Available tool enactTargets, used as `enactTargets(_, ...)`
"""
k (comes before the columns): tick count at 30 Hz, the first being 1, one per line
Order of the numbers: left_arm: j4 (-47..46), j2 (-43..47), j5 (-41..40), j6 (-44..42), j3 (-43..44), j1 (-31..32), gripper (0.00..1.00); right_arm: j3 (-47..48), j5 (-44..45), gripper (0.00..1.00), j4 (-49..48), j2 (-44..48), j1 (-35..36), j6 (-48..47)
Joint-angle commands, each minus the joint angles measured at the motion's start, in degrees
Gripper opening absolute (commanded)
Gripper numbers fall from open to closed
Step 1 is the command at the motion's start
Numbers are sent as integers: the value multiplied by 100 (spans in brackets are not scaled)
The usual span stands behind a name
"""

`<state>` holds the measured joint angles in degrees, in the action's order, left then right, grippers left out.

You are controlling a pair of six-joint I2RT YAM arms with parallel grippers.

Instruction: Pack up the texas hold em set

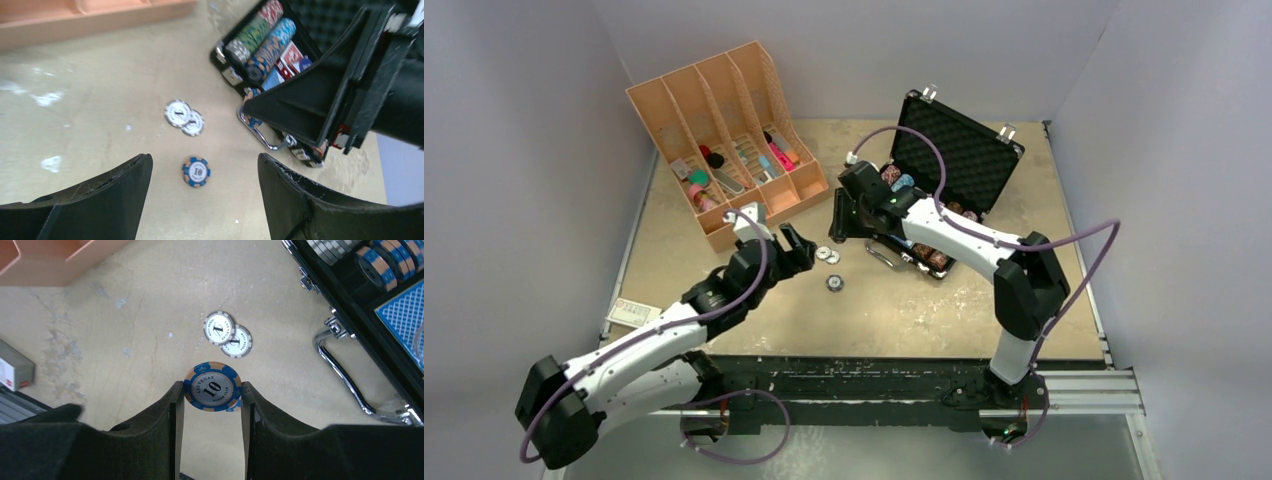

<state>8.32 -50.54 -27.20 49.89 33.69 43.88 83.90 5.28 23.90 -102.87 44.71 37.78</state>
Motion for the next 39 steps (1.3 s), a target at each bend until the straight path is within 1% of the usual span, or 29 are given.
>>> enactTargets(1,-1750,-493,1076,-61,-225,-9,76,-291,-385,19,-587,538,-46,668)
enactTargets(4,-2356,-786,1309,-65,-315,-1,76,-526,-561,19,-830,706,-100,913)
enactTargets(6,-2688,-899,1241,13,-382,0,76,-691,-704,19,-984,807,-126,1060)
enactTargets(8,-3079,-989,1196,115,-484,5,71,-796,-858,19,-1100,888,-152,1181)
enactTargets(13,-3717,-1198,965,405,-679,9,57,-991,-1195,19,-1360,1033,-186,1385)
enactTargets(19,-3999,-1200,614,579,-809,15,38,-1074,-1496,19,-1473,1121,-204,1492)
enactTargets(23,-4061,-1168,429,529,-790,19,26,-1133,-1600,19,-1507,1175,-216,1552)
enactTargets(29,-4201,-1333,567,181,-643,14,4,-1254,-1758,22,-1661,1260,-256,1557)
enactTargets(30,-4202,-1326,560,116,-610,8,0,-1267,-1768,24,-1695,1299,-272,1499)
enactTargets(32,-4138,-1284,573,-14,-521,3,0,-1284,-1786,33,-1721,1390,-351,1329)
enactTargets(33,-4077,-1272,626,-94,-468,-1,0,-1301,-1858,40,-1771,1450,-441,1183)
enactTargets(35,-3878,-1242,791,-229,-309,-13,0,-1299,-2146,57,-1877,1590,-663,708)
enactTargets(38,-3398,-1213,1217,-440,-4,-75,0,-1328,-2414,71,-1984,1919,-1017,33)
enactTargets(39,-3259,-1194,1357,-486,77,-105,0,-1365,-2588,74,-2089,2065,-1122,-186)
